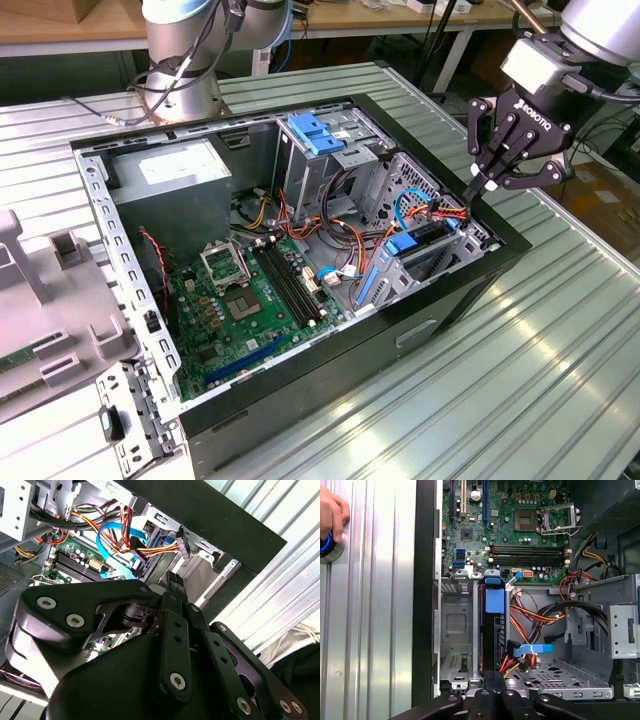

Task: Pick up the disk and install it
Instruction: 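Insert the first disk wire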

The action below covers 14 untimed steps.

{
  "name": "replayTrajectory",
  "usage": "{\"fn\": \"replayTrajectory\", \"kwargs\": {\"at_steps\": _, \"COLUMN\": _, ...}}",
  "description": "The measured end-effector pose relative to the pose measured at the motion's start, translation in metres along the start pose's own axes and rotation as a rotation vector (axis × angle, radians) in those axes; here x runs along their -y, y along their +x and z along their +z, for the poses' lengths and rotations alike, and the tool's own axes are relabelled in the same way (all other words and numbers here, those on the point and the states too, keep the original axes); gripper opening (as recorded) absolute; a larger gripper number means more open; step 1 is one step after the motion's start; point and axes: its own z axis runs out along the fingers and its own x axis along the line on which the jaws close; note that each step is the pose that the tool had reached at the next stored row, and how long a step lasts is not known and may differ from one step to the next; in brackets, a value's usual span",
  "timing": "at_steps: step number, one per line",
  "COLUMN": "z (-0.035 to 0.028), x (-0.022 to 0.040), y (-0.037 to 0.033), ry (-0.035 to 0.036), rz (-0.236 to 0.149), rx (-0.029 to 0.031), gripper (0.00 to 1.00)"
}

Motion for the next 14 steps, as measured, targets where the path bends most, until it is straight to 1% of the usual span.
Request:
{"fn": "replayTrajectory", "kwargs": {"at_steps": 10, "z": 0.0, "x": 0.0003, "y": 0.0, "ry": 0.0, "rz": -0.002, "rx": -0.0002, "gripper": 0.11}}
{"fn": "replayTrajectory", "kwargs": {"at_steps": 14, "z": 0.0, "x": 0.0003, "y": 0.0, "ry": -0.0019, "rz": -0.036, "rx": -0.0028, "gripper": 0.11}}
